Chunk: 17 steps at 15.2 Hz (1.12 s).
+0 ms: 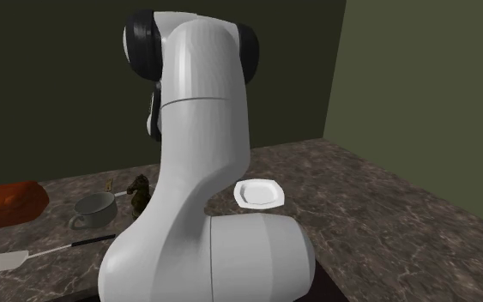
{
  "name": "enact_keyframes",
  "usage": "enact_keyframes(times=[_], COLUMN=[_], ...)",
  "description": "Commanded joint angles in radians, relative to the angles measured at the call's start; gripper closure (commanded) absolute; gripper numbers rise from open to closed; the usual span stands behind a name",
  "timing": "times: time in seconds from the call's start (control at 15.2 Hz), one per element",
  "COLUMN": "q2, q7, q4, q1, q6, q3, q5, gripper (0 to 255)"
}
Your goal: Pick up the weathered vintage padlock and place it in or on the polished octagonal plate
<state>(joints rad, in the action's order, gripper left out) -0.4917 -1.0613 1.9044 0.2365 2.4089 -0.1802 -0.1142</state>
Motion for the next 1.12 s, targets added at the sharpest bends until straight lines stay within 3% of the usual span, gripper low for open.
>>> enact_keyframes(times=[0.0, 0.53, 0.59, 1.06], q2=[-0.026, -0.026, -0.026, -0.027], q7=[-0.006, -0.006, -0.006, -0.008], q4=[0.003, 0.003, 0.004, 0.001], q1=[0.005, 0.005, 0.005, 0.006], q6=[0.030, 0.030, 0.030, 0.029], q3=[0.005, 0.005, 0.005, 0.004], q5=[-0.008, -0.008, -0.008, -0.008], gripper=[0, 0, 255, 255])
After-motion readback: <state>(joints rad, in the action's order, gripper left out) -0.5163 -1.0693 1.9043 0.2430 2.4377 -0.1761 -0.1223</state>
